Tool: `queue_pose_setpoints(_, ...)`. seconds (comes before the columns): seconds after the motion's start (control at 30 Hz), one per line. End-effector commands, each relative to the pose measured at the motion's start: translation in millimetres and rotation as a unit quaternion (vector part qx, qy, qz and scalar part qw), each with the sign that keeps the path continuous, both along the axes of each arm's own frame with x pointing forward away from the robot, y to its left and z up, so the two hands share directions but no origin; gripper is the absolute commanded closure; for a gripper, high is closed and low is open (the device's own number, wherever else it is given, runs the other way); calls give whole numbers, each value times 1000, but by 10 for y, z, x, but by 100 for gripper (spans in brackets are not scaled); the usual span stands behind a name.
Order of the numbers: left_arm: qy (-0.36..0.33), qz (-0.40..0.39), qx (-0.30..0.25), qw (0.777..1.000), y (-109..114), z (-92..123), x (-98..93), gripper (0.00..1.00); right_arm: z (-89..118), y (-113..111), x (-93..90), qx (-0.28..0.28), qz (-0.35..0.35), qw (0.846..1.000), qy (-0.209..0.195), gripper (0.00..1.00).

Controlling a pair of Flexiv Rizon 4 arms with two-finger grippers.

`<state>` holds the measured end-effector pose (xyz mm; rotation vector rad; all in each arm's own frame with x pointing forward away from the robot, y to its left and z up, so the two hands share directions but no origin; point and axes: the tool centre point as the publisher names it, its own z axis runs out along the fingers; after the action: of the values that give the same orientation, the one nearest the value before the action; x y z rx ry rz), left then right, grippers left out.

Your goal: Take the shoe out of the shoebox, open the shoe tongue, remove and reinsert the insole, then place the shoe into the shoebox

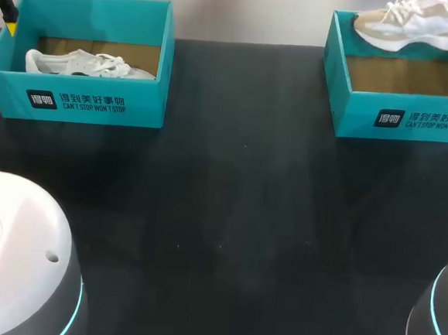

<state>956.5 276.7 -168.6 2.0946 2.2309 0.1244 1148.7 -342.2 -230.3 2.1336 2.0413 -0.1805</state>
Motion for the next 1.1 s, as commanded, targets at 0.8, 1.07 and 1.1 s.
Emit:
queue_pose_setpoints(0.8,-1,0,2,1000,-3,3,-14,0,1273,709,-1030,-1,22,998,-50,100)
queue_pose_setpoints(1.07,-1,0,2,1000,-3,3,-14,0,1273,709,-1030,-1,22,998,-50,100)
queue_pose_setpoints(1.1,-1,0,2,1000,-3,3,-14,0,1273,709,-1030,-1,22,998,-50,100)
